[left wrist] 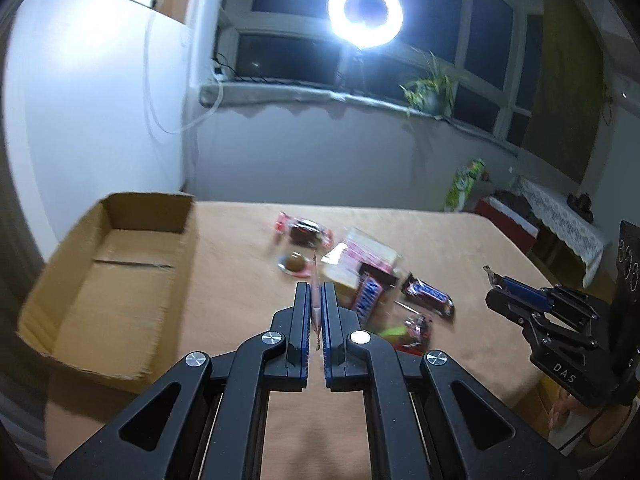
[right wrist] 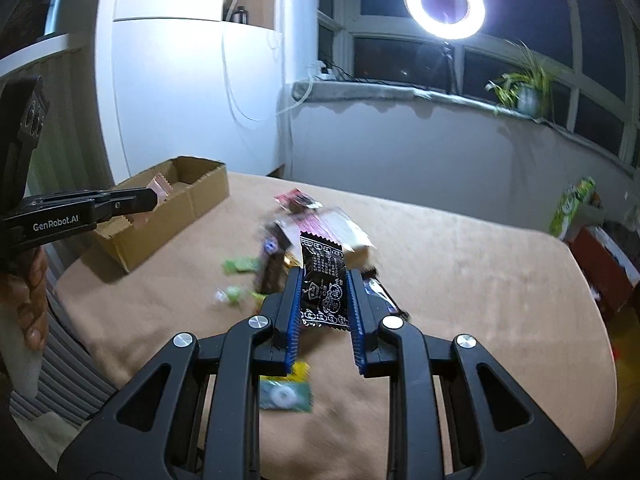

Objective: Organize snacks
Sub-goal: 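Carry both candies into the cardboard box and open both grippers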

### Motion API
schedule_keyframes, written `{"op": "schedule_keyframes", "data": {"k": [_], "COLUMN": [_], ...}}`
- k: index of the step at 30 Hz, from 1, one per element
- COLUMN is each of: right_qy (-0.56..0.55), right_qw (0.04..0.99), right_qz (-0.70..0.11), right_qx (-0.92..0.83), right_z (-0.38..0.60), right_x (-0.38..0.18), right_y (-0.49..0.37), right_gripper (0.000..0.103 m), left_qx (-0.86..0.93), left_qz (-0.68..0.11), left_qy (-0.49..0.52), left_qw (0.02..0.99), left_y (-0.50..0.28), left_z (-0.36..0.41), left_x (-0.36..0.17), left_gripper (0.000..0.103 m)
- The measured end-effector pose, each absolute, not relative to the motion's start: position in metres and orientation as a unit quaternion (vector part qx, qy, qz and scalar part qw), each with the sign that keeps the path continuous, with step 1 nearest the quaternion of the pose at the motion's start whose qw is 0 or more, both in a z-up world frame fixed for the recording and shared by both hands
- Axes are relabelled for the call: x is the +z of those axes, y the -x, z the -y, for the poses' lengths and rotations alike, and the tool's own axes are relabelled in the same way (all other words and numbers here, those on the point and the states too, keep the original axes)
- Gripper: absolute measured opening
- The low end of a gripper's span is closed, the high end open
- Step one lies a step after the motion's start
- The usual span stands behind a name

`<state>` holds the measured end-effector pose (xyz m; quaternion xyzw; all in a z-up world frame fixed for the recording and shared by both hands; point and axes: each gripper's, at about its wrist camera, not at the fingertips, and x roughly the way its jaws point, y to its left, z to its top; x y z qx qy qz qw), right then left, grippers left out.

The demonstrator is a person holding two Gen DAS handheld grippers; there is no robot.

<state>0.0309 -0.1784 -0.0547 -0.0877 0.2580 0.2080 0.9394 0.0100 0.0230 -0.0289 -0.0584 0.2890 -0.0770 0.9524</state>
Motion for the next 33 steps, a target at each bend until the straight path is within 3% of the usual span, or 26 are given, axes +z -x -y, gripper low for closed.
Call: {"op": "schedule_keyframes", "data": {"k": [16, 24, 32, 33], "right_qy": [0.154, 0.166, 0.178, 0.186], "right_qw": [0.9, 0.885, 0.859, 0.852], "right_qz": [-0.238, -0.22, -0.265, -0.28], "right_qx": [0.331, 0.376, 0.401, 0.402], "right_z": [0.012, -0.063, -0.111, -0.116], "right_x": [-0.042, -0.035, -0.068, -0.076], "right_y": [-0.036, -0.057, -0.092, -0.097], "right_gripper": [0.022, 0.022, 0.022, 0.027], "left_qx": [0.04, 0.061, 0.047, 0.049], "left_qz": [-0.243, -0.236, -0.272, -0.278], "left_qy": [0.118, 0.119, 0.131, 0.13], "left_qw": [0.962, 0.962, 0.952, 0.95], "left_y": [0.02, 0.011, -0.013, -0.016], "left_z": [-0.161, -0.195, -0.207, -0.208], "left_x": [-0.029, -0.028, -0.057, -0.061], "left_gripper": [0.004, 0.004, 0.004, 0.005]}}
